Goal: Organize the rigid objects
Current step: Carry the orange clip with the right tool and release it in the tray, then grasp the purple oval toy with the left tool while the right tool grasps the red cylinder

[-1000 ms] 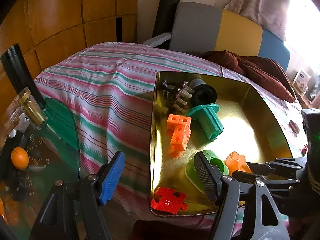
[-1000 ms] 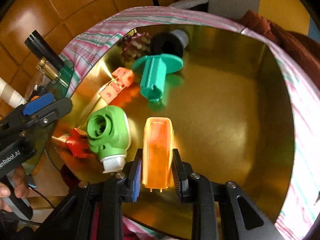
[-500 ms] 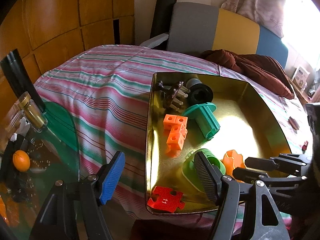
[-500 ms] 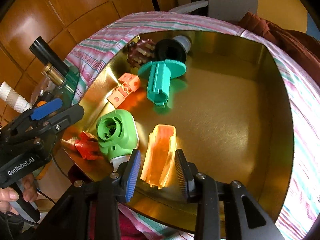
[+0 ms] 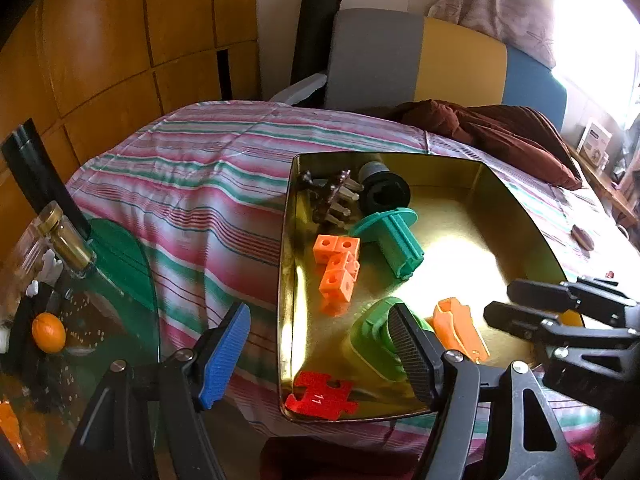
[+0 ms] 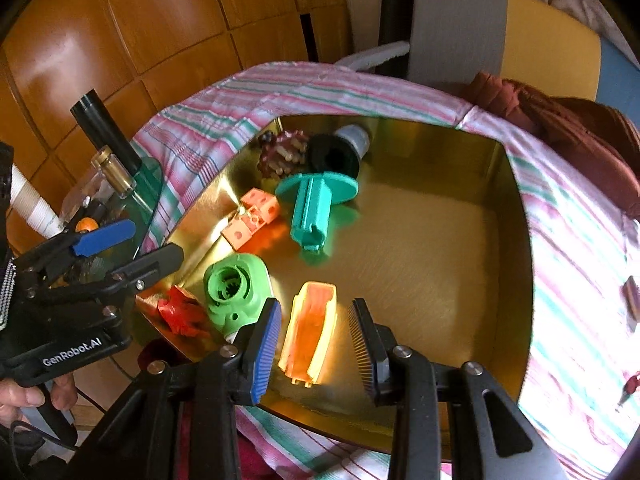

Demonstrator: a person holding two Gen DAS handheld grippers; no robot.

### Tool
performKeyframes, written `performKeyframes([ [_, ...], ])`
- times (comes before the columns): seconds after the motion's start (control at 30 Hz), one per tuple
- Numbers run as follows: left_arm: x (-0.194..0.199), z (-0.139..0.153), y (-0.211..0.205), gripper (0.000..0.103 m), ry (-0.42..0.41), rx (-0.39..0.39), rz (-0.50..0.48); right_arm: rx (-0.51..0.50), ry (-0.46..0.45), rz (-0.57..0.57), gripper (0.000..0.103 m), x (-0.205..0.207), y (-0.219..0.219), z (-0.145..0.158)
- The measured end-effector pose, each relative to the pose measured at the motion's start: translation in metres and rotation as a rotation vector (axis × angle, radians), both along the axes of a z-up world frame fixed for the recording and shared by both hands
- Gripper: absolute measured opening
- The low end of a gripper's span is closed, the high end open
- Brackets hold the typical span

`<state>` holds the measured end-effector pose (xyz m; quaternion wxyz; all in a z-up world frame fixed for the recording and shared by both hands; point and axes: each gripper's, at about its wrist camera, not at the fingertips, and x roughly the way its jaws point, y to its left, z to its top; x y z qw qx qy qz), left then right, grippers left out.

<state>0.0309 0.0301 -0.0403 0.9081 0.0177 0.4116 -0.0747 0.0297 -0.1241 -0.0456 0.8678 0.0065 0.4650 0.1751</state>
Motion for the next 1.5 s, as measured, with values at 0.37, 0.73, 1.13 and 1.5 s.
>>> performKeyframes([
  [0.37, -0.003, 0.010, -0.018, 0.072, -0.024, 0.025, -0.050, -0.023, -0.088, -0.069, 0.035, -0.008, -0.040, 0.023],
  [0.73, -0.004, 0.015, -0.054, 0.072, -0.029, 0.048, -0.137, -0.031, -0.099, -0.300, 0.035, -0.015, -0.148, 0.029],
  [1.13, 0.004, 0.016, -0.081, 0.072, -0.002, 0.010, -0.203, 0.089, -0.048, -0.819, 0.037, -0.059, -0.341, 0.021],
  [1.5, 0.003, 0.025, -0.134, 0.077, -0.007, 0.010, -0.330, 0.186, 0.129, -1.013, 0.038, -0.058, -0.419, -0.040],
])
